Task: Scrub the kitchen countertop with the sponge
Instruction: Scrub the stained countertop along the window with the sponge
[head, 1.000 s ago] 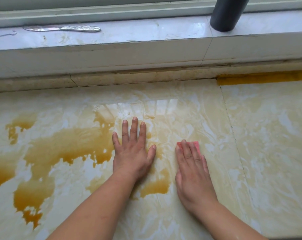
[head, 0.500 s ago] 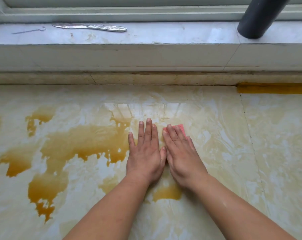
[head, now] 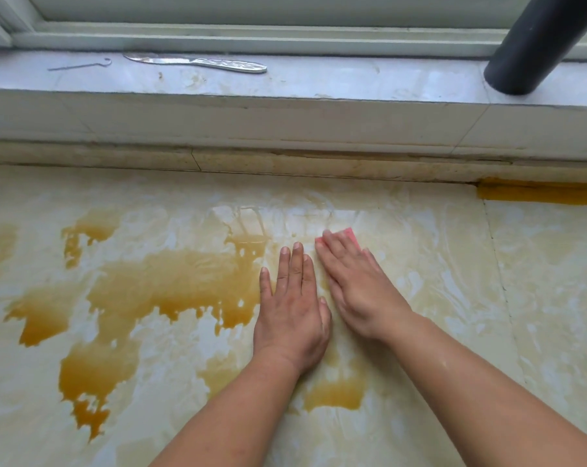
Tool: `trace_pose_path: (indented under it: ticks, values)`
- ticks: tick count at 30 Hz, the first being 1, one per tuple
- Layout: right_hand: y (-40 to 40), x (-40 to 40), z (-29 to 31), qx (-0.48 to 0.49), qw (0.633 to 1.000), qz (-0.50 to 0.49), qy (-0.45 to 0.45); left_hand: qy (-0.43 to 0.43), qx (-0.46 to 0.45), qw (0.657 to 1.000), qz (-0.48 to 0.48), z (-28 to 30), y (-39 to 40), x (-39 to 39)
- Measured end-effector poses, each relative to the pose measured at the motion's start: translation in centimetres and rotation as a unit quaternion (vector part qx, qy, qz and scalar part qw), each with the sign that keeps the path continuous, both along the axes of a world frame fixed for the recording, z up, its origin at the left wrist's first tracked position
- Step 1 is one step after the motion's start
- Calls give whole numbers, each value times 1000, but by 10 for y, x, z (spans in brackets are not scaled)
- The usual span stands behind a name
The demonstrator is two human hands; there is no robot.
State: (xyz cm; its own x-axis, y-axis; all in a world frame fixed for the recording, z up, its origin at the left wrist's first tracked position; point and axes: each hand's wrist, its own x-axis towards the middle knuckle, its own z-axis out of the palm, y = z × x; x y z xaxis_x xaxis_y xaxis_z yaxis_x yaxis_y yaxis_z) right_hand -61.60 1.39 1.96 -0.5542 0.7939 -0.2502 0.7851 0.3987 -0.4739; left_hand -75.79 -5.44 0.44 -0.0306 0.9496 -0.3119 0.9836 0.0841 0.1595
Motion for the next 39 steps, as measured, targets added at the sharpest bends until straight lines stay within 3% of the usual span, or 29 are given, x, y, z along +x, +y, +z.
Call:
trace_pose_path:
  ticks: [4, 10, 17, 21, 24, 31, 35, 39]
  values:
    - [49, -36, 4, 12, 1000, -14, -2, -1, -3, 1000, 5, 2, 1, 0]
    - [0, -1, -8, 26, 999, 6, 45, -6, 7, 1000, 9, 0, 1, 0]
    - [73, -59, 0, 10, 1000, 9, 13, -13, 18, 1000, 11, 2, 1, 0]
    - [39, -26, -3, 37, 998, 43, 28, -10, 10, 1000, 9, 2, 0, 0]
    - [11, -11, -7, 44, 999, 21, 9, -5, 3, 1000, 6, 1, -1, 1]
    - [86, -64, 5, 62, 995, -72, -16, -4, 16, 1000, 10, -1, 1, 0]
    - [35, -29, -1, 54, 996, -66, 22, -4, 6, 1000, 9, -3, 1, 0]
    - [-27, 10, -4, 47, 998, -47, -5, -10, 8, 1000, 11, -6, 2, 1]
